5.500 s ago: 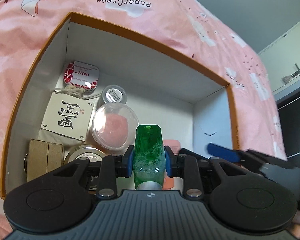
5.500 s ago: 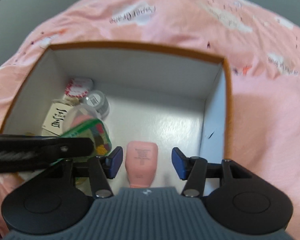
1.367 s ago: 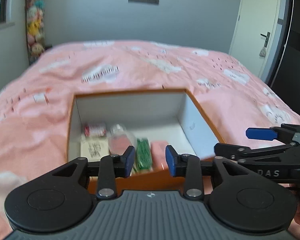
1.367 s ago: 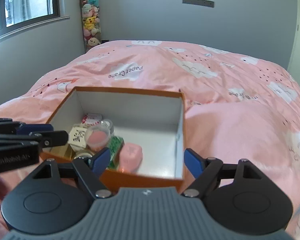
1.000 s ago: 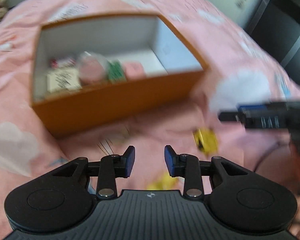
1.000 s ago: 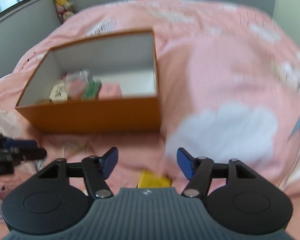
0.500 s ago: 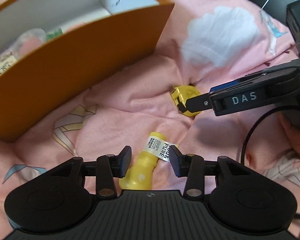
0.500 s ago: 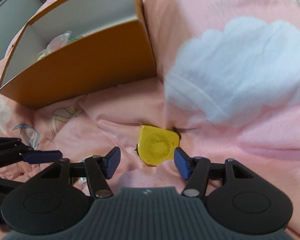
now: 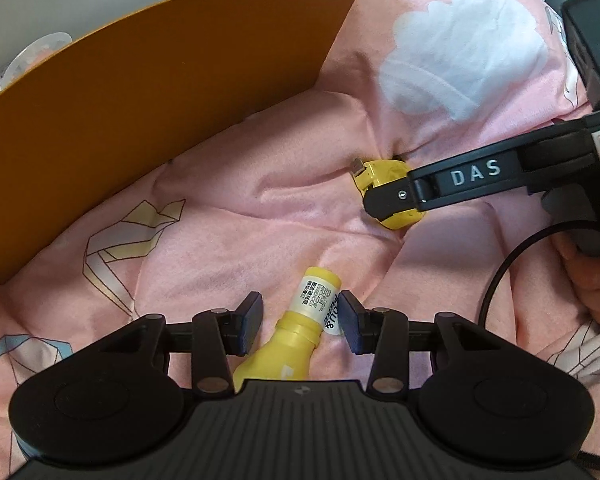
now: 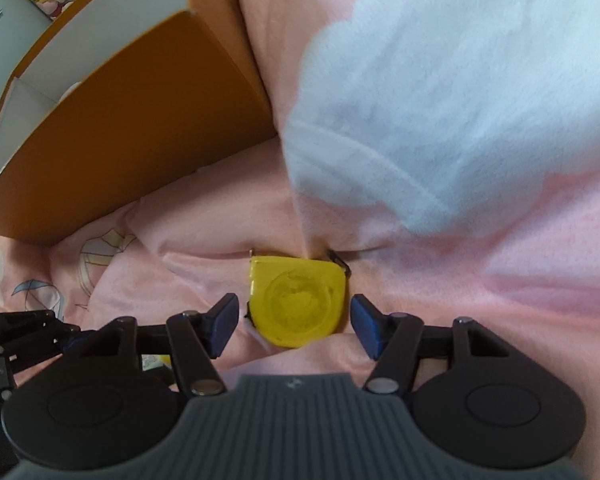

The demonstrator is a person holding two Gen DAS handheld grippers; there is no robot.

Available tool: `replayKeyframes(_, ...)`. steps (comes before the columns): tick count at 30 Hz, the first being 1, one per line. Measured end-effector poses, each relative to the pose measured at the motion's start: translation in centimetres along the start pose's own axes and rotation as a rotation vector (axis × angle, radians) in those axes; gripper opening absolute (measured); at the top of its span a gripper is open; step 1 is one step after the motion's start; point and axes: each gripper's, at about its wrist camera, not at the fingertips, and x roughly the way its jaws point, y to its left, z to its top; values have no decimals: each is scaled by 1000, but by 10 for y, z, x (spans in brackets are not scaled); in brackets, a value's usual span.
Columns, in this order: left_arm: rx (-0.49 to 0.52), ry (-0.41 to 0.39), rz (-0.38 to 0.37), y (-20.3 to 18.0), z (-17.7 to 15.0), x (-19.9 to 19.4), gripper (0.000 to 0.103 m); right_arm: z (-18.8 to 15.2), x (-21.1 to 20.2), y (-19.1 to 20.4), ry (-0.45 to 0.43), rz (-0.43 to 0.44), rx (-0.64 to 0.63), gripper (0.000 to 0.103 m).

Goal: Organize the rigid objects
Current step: 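Grasp the yellow tape measure with the right tool while the left tool grasps the yellow bottle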

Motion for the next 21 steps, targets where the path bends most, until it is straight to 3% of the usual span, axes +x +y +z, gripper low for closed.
replayKeyframes(11, 5, 0, -17, -1, -2, 12, 46, 3, 8, -5, -7, 26, 23, 54)
replayKeyframes(13, 29, 13, 17, -6, 0, 11, 37, 2, 5, -4, -11, 32, 16, 54)
replayKeyframes(19, 28, -20, 104, -19, -2, 0, 26, 2, 2, -10, -13, 40, 10, 54)
replayKeyframes(21, 9, -53, 69, -17, -8, -10, 26, 1, 3, -7, -20, 42, 7, 54)
